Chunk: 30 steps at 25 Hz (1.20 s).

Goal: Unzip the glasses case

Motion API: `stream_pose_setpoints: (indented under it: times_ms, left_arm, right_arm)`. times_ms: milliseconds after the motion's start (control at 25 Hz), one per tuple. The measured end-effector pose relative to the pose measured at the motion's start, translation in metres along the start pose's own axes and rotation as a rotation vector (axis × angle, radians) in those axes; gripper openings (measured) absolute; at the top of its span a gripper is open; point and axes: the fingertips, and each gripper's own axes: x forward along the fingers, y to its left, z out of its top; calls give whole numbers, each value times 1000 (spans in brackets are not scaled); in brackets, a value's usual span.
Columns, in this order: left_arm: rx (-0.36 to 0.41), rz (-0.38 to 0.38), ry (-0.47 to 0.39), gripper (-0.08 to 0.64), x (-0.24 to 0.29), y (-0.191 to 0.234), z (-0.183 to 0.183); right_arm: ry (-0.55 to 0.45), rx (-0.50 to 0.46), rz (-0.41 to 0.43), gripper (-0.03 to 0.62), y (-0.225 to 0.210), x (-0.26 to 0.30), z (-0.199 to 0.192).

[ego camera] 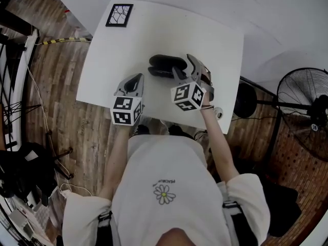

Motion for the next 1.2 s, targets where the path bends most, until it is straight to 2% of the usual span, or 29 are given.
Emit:
stream_pose_setpoints:
  times_ms: [80,200,440,560,640,720,840,920,1200]
  left_arm:
    - [5,-8,-39,14,-1,-2,16]
    - [19,-22,-105,14,-6,-4,43]
    - [58,-38,-265,14,-23,-13,108]
    - [88,-48,-358,14,-36,-20,143]
    - [109,-56,-416,14,-47,-26,164]
    - [131,-62,-473,14,-55,-33,183]
    - [166,-62,-546,14,-67,-42,207]
    - [198,-60,-586,14,-75,-48,220]
    - [301,-61,-702,14,-91,-65,238]
  right_arm:
    - [-20,18,-17,258,-7,-6,8]
    - [-80,73,-91,258,-31,-20,27]
    - [-279,332,-233,258,-95,-69,64]
    - [-401,421,-293,255,-118,-103,79]
    - [-462,478,-332,220,-130,-123,84]
    - [-506,541,-375,140,-140,-141,82]
    - [-548,606,-419,59,-149,-160,78]
    - [-560,631,-440,31,-151,-169,76]
    - [-521,663,-490,8,-140,-183,64]
